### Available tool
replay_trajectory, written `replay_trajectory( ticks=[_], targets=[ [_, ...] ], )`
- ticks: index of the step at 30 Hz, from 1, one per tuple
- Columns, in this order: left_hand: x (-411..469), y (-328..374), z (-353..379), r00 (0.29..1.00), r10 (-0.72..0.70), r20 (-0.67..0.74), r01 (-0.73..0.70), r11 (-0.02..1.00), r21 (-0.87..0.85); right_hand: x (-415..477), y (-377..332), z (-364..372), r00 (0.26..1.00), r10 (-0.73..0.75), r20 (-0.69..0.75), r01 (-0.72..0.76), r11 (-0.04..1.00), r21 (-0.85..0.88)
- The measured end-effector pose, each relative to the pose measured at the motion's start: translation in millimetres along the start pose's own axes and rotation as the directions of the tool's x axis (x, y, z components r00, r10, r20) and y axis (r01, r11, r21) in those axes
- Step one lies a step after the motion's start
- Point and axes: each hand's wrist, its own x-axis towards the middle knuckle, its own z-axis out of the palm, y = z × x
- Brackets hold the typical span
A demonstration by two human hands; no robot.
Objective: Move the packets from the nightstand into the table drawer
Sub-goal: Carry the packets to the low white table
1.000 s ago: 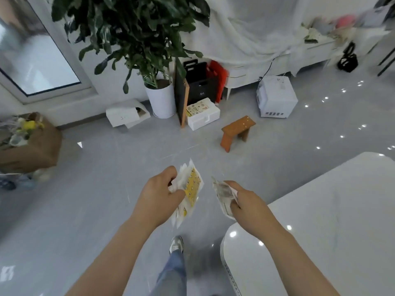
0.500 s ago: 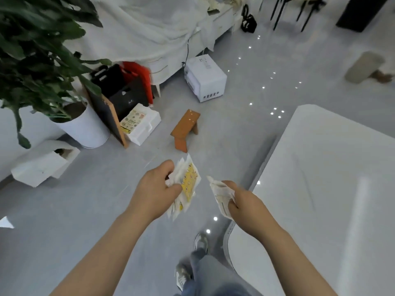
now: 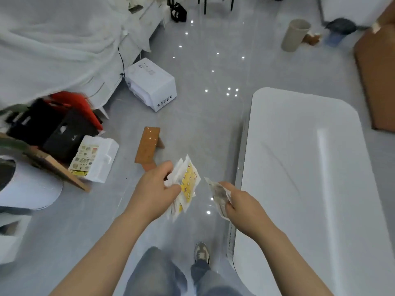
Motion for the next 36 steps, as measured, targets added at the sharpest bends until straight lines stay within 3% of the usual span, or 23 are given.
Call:
replay_trajectory(
  ticks=[7,19,27,36],
  targets=[
    [87.5,-10.5,-19.4,0.981,0.134,0.139,-0.137,0.99,0.013,46.0,-22.2,-3.2,0.987,0.13,-0.098,-0.124,0.99,0.065],
    [226.1,-27.7,-76.6,0.872,0.329,0.364,-0.368,0.929,0.042,129.3,-88.6,4.7,0.894,0.371,-0.252,-0.297,0.911,0.287],
    [309.2,6.8,-55.0,0.778,0.403,0.481,-0.487,0.871,0.058,175.5,-64.7,-15.5,0.801,0.518,-0.299,-0.377,0.825,0.421],
    [387.9,58.4,-20.4,0.681,0.488,0.546,-0.604,0.796,0.043,216.9,-28.5,-61.2,0.714,0.6,-0.36,-0.435,0.784,0.443]
  ],
)
